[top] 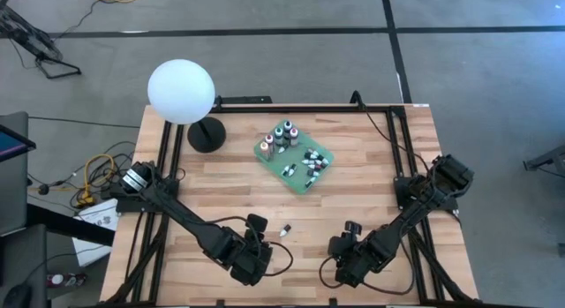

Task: Pick & Place food coloring
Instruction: Put the small black food coloring bottle into the green bin

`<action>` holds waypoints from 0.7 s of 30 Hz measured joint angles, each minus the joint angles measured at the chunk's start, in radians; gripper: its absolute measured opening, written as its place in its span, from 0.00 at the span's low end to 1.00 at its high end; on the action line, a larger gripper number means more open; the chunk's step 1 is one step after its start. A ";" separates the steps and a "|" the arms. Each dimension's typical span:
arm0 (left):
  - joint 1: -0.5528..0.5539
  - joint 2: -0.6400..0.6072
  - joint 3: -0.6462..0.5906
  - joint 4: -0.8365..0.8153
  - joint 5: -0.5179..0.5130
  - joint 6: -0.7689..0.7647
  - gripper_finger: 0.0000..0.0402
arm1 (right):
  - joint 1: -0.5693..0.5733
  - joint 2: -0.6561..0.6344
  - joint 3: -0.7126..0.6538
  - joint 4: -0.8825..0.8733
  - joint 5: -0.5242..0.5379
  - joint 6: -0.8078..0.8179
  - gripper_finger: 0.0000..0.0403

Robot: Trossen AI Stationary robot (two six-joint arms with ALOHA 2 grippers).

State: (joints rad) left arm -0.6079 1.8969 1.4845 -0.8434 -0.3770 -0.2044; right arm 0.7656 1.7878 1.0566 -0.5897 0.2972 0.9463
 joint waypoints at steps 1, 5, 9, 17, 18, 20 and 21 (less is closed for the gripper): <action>0.000 0.000 0.000 0.000 -0.001 0.000 0.30 | -0.002 0.000 -0.004 -0.005 -0.008 0.005 0.49; 0.000 0.001 0.000 0.000 -0.002 0.000 0.30 | -0.002 0.000 -0.005 0.006 -0.003 -0.002 0.50; 0.000 0.001 0.000 0.000 -0.003 -0.001 0.30 | -0.002 0.000 -0.005 0.009 -0.004 -0.004 0.49; 0.000 0.002 0.000 0.000 -0.005 -0.002 0.30 | -0.002 0.000 -0.006 0.078 0.000 -0.061 0.49; 0.000 0.002 0.000 0.000 -0.005 -0.002 0.30 | -0.003 0.000 -0.006 0.075 0.000 -0.062 0.49; 0.000 0.002 0.000 0.000 -0.005 -0.002 0.30 | -0.007 0.000 -0.009 0.078 0.001 -0.064 0.49; 0.000 0.002 0.000 0.000 -0.005 -0.002 0.30 | -0.009 0.000 -0.014 0.083 0.001 -0.064 0.49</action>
State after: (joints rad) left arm -0.6075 1.8984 1.4845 -0.8439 -0.3817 -0.2065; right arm 0.7567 1.7878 1.0428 -0.5067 0.2985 0.8825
